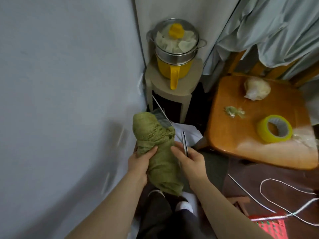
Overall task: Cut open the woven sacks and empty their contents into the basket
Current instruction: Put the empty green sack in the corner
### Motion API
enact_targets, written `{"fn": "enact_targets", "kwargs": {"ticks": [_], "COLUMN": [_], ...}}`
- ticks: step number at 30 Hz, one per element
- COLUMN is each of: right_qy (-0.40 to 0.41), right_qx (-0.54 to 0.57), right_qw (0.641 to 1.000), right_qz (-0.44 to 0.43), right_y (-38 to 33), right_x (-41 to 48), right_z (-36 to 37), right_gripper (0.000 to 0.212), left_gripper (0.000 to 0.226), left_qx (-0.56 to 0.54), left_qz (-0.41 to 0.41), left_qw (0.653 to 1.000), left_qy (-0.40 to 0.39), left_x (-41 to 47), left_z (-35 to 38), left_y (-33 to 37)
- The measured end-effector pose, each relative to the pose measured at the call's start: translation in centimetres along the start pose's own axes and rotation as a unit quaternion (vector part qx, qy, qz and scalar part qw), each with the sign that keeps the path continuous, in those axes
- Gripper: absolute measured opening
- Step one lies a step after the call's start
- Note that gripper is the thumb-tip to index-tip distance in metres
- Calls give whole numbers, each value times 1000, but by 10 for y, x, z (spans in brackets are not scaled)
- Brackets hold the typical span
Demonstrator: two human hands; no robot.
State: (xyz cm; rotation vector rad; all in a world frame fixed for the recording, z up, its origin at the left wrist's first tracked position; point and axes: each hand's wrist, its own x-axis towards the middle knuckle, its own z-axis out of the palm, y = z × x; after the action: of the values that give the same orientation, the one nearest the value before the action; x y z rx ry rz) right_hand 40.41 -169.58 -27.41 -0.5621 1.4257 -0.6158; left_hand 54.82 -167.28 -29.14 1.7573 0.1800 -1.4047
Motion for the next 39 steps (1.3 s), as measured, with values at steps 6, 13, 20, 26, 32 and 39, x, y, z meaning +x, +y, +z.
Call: {"fn": "enact_targets", "kwargs": {"ticks": [6, 13, 20, 26, 32, 39], "right_qy": [-13, -18, -30, -49, -55, 37], "right_qx": [-161, -97, -103, -197, -218, -233], "right_qw": [987, 995, 991, 971, 971, 969], "right_qz": [-26, -9, 78, 123, 86, 67], "right_y": [25, 69, 123, 157, 166, 117], "right_x": [135, 300, 378, 421, 413, 333], "right_z": [34, 65, 77, 85, 74, 43], "right_gripper": [44, 22, 40, 38, 32, 23], "left_gripper": [68, 93, 65, 56, 70, 75], "left_qx": [149, 365, 700, 740, 742, 722], "left_qz": [129, 347, 354, 232, 173, 157], "left_qw": [979, 859, 618, 628, 644, 671], "left_qy": [43, 91, -49, -64, -70, -56], "left_x": [138, 273, 382, 441, 426, 329], "left_z": [45, 63, 48, 36, 28, 36], "left_y": [10, -1, -44, -71, -72, -42]}}
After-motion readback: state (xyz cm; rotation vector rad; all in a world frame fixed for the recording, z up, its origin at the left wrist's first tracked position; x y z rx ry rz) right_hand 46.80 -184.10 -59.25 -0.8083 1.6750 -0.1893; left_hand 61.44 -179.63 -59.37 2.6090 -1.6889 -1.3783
